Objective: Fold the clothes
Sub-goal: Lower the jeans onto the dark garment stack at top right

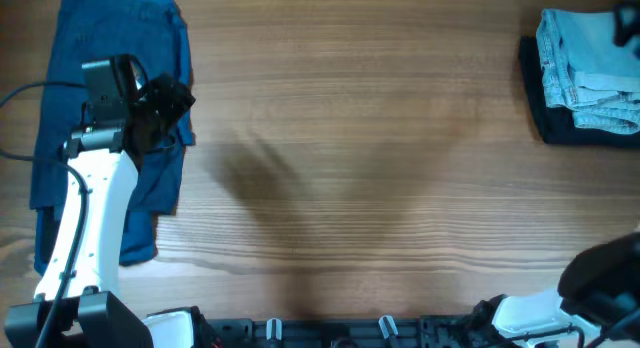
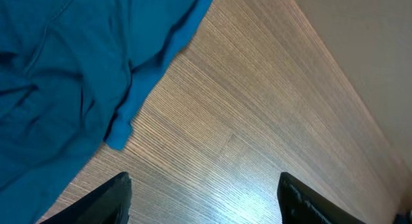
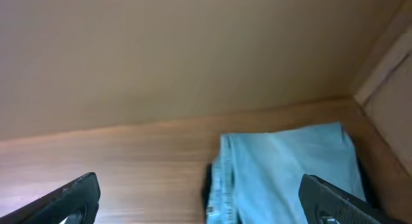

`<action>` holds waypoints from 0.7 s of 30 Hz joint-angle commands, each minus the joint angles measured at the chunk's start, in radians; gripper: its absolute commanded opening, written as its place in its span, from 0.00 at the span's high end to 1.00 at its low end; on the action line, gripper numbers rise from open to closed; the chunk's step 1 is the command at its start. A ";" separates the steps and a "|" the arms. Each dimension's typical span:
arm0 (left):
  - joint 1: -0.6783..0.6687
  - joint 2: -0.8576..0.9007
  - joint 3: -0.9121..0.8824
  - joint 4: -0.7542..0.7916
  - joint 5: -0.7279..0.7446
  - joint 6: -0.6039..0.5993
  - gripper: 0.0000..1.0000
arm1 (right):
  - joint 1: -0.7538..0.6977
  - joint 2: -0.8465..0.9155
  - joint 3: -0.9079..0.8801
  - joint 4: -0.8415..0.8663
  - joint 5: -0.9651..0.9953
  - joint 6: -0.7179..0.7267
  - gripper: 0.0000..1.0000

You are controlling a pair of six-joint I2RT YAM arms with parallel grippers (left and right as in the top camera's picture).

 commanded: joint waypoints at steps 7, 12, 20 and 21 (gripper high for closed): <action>-0.001 0.013 -0.001 0.000 0.008 0.001 0.28 | 0.041 0.226 -0.007 0.028 0.251 -0.029 0.00; -0.001 0.017 -0.001 -0.001 0.008 0.006 0.27 | 0.029 0.321 -0.009 0.004 0.253 -0.041 0.00; -0.001 0.019 -0.001 -0.008 -0.013 0.008 0.25 | -0.038 0.396 -0.018 -0.041 0.170 -0.036 0.00; -0.001 0.019 -0.001 -0.008 -0.016 0.008 0.25 | -0.042 0.402 -0.018 -0.047 0.163 -0.036 0.00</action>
